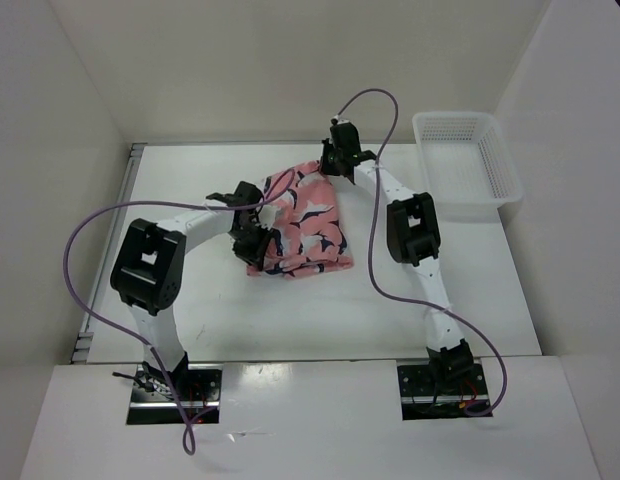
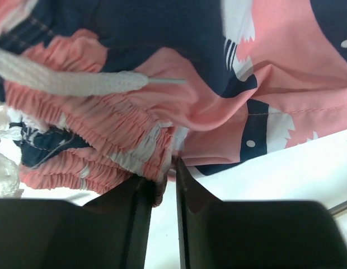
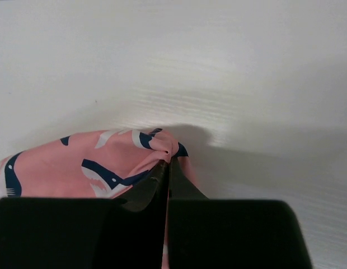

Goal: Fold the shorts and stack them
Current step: Fold the shorts

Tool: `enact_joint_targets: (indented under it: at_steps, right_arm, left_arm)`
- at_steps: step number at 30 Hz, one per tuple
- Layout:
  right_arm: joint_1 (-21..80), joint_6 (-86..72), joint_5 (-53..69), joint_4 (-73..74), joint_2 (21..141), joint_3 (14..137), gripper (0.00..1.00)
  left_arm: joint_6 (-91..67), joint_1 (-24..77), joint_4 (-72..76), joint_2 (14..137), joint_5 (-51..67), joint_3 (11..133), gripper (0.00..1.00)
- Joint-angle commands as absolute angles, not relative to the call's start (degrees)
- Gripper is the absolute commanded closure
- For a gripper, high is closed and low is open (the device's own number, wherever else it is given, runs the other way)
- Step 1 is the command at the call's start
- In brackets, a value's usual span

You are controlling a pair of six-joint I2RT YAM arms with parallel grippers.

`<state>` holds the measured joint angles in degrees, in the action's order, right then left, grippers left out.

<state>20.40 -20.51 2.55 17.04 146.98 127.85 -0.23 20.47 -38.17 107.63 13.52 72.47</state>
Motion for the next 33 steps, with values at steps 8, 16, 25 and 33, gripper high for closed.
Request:
enact_joint_targets:
  at_steps: [8, 16, 25, 33]
  right_arm:
    - [22.1, -18.3, 1.6, 15.8, 144.8, 130.2, 0.32]
    - [22.1, -11.6, 6.1, 17.8, 129.4, 118.1, 0.24]
    - [21.4, -1.5, 16.3, 21.3, 108.0, 86.2, 0.24]
    - [21.4, 2.8, 22.4, 23.1, 102.9, 69.7, 0.24]
  left_arm:
    - [0.0, 22.9, -43.2, 104.6, 10.8, 73.5, 0.44]
    - [0.0, 19.5, -45.4, 101.3, 12.4, 90.2, 0.27]
    - [0.0, 11.0, -37.1, 114.6, 17.0, 98.6, 0.25]
    - [0.0, 11.0, -34.6, 125.1, 21.1, 103.1, 0.25]
